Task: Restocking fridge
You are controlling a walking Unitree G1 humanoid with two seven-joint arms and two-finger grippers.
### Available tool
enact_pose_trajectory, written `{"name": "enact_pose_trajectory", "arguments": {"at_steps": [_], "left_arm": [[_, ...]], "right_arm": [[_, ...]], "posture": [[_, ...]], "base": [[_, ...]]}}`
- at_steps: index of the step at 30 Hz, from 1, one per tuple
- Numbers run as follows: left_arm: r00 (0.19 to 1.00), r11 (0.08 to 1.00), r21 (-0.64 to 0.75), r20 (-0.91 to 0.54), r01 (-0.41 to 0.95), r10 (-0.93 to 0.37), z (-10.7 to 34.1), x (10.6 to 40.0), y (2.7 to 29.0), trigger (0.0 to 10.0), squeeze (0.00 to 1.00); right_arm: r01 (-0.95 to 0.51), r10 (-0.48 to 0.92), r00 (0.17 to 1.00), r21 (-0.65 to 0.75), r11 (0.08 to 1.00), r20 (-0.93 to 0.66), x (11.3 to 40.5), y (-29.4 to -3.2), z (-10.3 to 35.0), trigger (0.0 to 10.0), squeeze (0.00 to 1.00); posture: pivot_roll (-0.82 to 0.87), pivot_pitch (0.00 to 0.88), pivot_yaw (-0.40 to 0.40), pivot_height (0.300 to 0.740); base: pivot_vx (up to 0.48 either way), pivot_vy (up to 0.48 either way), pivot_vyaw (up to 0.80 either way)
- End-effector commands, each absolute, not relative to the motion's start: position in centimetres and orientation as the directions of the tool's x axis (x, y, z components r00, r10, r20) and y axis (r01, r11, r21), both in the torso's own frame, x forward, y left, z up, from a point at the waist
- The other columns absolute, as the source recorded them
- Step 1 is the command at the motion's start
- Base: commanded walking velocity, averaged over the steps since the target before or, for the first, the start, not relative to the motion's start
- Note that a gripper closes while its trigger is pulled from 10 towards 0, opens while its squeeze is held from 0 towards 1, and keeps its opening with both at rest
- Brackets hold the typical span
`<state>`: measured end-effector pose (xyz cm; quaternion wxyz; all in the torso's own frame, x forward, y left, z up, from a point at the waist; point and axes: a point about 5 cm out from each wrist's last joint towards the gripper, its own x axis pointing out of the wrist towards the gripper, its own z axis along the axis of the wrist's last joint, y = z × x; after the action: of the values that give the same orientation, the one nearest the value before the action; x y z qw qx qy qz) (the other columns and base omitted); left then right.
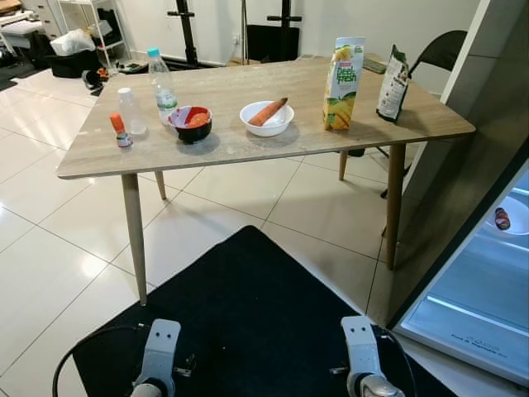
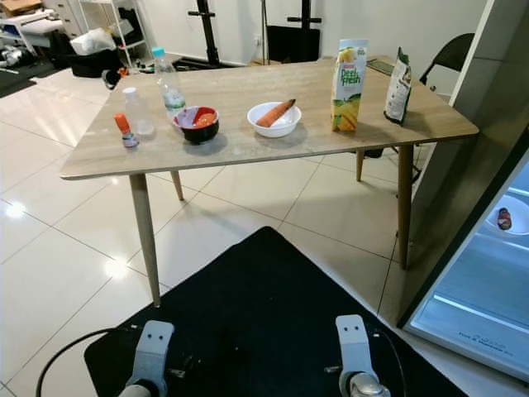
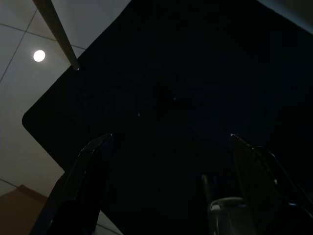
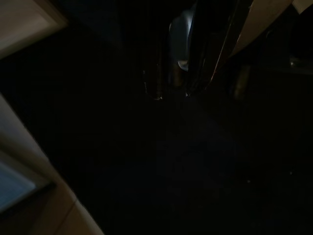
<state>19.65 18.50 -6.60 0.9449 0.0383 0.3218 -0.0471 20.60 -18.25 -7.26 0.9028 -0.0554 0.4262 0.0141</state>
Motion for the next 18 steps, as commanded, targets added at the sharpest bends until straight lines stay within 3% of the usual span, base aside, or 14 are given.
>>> {"name": "enact_pose_trajectory", "arguments": {"at_steps": [1, 5, 10, 14, 18], "left_arm": [[0.795, 0.994, 0.041, -0.604, 0.1, -0.055, -6.5, 19.8, 18.6, 10.0, 0.0], [0.792, 0.984, 0.057, -0.602, 0.168, -0.101, -6.5, 19.8, 17.8, 10.0, 0.0], [0.793, 0.991, 0.04, -0.604, 0.131, -0.081, -6.5, 19.7, 18.1, 10.0, 0.0], [0.779, 0.976, 0.047, -0.611, 0.212, -0.14, -6.6, 19.7, 17.5, 10.0, 0.0], [0.792, 0.988, 0.039, -0.603, 0.147, -0.094, -6.6, 19.6, 18.0, 10.0, 0.0]], "right_arm": [[-0.086, -0.008, 0.674, -0.089, 0.992, -0.738, 20.1, -18.6, -7.2, 10.0, 0.0], [-0.07, -0.01, 0.716, -0.086, 0.994, -0.698, 20.0, -19.4, -7.0, 10.0, 0.0], [-0.098, -0.001, 0.701, -0.097, 0.99, -0.713, 19.4, -19.1, -7.3, 10.0, 0.0], [-0.02, -0.029, 0.709, -0.062, 0.998, -0.705, 19.0, -19.3, -7.4, 10.0, 0.0], [-0.063, -0.013, 0.683, -0.077, 0.995, -0.73, 18.0, -19.3, -7.9, 10.0, 0.0]], "posture": [[-0.16, 0.09, 0.029, 0.714], [-0.15, 0.085, 0.018, 0.714], [-0.17, 0.105, 0.048, 0.714], [-0.17, 0.109, 0.041, 0.714], [-0.17, 0.114, 0.048, 0.714]], "base": [[0.0, 0.0, 0.0], [0.0, 0.0, 0.0], [0.0, 0.0, 0.0], [0.0, 0.0, 0.0], [0.0, 0.0, 0.0]]}}
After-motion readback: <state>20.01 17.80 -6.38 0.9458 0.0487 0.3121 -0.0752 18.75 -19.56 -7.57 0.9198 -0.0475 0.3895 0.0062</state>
